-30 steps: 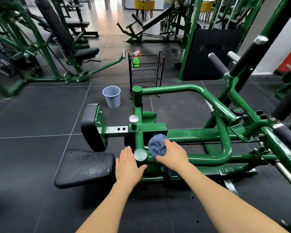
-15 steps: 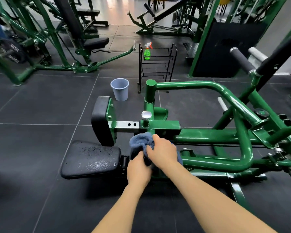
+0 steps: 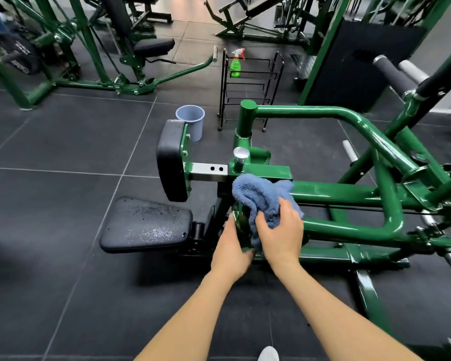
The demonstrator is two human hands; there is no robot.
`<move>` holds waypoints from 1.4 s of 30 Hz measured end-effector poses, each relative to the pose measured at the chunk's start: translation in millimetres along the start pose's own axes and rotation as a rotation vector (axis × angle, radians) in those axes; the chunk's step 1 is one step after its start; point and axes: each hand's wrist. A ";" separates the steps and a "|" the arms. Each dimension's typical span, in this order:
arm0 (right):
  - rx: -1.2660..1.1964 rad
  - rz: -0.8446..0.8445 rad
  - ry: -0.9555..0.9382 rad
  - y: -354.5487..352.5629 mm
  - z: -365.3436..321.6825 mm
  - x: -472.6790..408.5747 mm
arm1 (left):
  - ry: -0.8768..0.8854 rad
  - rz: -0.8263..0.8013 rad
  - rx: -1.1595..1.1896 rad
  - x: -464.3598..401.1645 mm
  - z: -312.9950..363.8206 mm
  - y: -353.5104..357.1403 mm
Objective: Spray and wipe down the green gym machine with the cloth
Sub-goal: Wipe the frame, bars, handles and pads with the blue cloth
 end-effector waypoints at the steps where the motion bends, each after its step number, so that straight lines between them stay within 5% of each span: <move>1: -0.021 0.025 0.030 -2.4 2.0 13.4 | -0.053 -0.043 0.027 10.3 -7.6 3.0; 6: -0.187 -0.054 0.269 -9.0 30.7 75.7 | -0.185 -0.210 -0.021 31.2 -33.8 19.9; 13: 0.263 -0.129 0.022 35.4 38.3 67.6 | -0.303 -0.041 -0.033 14.9 -42.5 27.5; 19: 0.316 -0.231 -0.051 58.5 79.5 58.8 | -0.284 -0.069 -0.022 7.0 -79.4 51.2; 21: 0.278 -0.379 0.096 48.4 107.2 70.4 | -0.323 -0.105 0.034 15.3 -84.8 63.4; 27: 0.106 -0.370 0.417 1.9 174.5 87.4 | -0.706 -0.024 0.446 29.5 -92.4 119.2; 31: -0.089 -0.404 0.522 -15.7 205.5 67.0 | -0.877 -0.108 0.584 34.5 -83.1 170.0; 38: -0.429 -0.740 0.963 -34.0 251.6 48.0 | -0.843 -0.105 1.037 29.4 -82.9 228.4; 42: -0.249 -0.794 0.872 -26.6 284.0 45.4 | -0.812 0.035 1.130 24.3 -97.1 263.3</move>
Point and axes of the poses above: each hand's wrist, its own x-axis away from the middle knuckle, its own y-axis out of the palm, z = x × y, and after that the axes turned 8 degrees about y, right-handed
